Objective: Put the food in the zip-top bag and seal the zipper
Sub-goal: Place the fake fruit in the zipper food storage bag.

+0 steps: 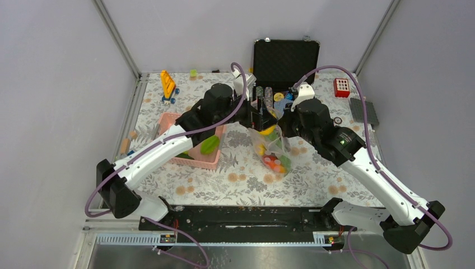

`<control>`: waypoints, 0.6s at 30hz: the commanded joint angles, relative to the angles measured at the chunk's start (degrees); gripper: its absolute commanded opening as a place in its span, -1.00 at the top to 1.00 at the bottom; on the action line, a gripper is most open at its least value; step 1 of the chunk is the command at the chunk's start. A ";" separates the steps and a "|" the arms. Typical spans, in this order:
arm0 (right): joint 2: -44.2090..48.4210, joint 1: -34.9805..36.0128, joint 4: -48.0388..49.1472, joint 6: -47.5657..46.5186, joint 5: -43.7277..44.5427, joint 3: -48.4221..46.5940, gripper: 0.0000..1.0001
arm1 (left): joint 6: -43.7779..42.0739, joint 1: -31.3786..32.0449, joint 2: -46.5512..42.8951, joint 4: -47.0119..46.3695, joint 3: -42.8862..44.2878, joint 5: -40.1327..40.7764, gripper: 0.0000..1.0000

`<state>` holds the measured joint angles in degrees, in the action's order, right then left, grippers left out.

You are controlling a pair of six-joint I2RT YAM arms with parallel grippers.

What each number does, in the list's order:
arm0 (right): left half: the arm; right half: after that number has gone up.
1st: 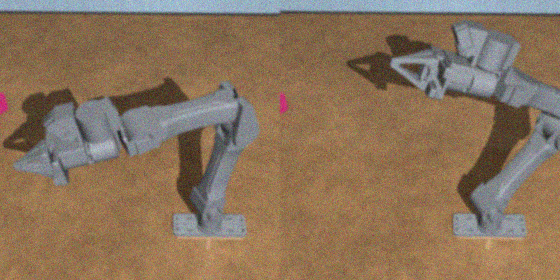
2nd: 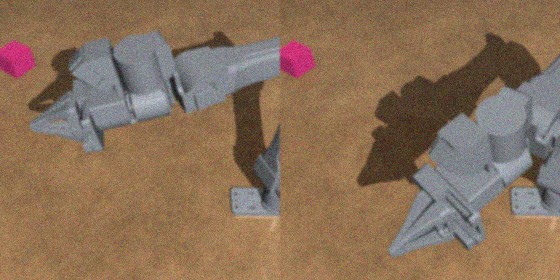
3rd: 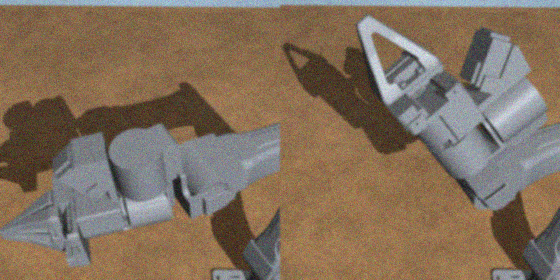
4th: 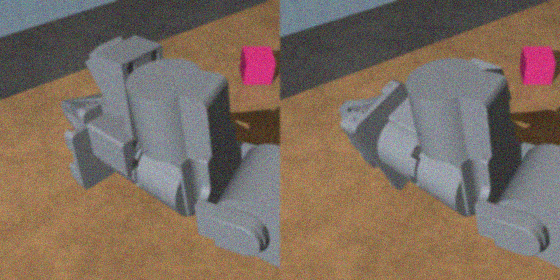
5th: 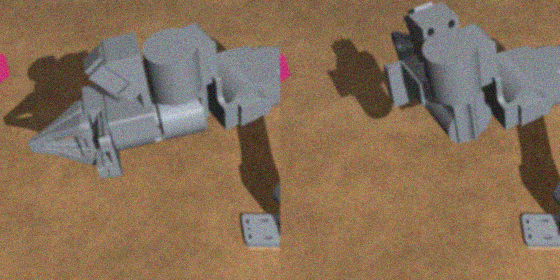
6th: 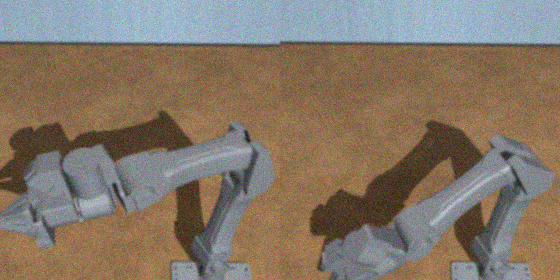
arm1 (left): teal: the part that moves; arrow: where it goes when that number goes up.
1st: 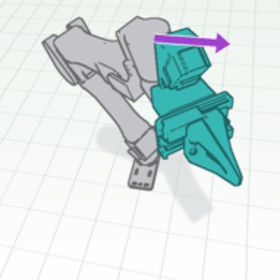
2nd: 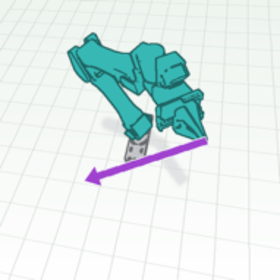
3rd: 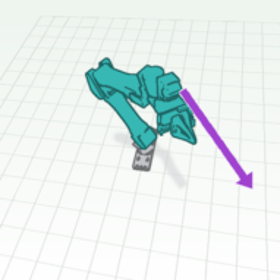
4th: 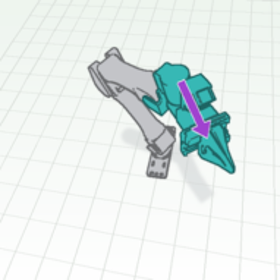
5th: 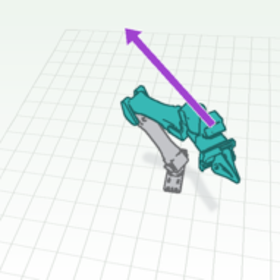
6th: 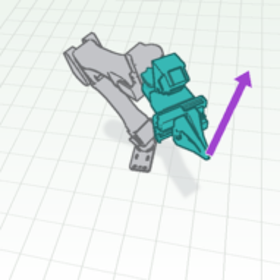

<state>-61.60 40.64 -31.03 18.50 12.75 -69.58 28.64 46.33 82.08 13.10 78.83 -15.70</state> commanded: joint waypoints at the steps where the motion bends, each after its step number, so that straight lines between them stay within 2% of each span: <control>1: 1.34 -0.40 1.18 0.79 0.04 -2.93 1.00 | -0.87 0.41 -4.24 -2.18 -0.72 -2.63 -0.97; 8: 1.31 -0.36 0.37 0.79 0.23 -3.53 1.00 | -1.34 0.38 -8.05 -1.75 -1.59 -3.60 -0.97; 11: 1.33 -0.40 0.44 0.74 0.28 -3.59 1.00 | -1.96 0.43 -10.36 0.34 -1.92 -1.01 -0.97; 14: 1.35 -0.41 0.42 0.45 0.34 -3.87 1.00 | -2.60 0.44 -13.55 3.80 -2.85 6.19 -0.98; 18: 1.80 -0.44 0.09 -0.19 0.41 -4.57 1.00 | -0.91 -0.78 -19.50 9.26 -6.99 21.31 -0.98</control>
<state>-61.54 40.64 -31.55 18.70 12.78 -70.46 27.22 46.59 68.38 17.61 75.07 -9.74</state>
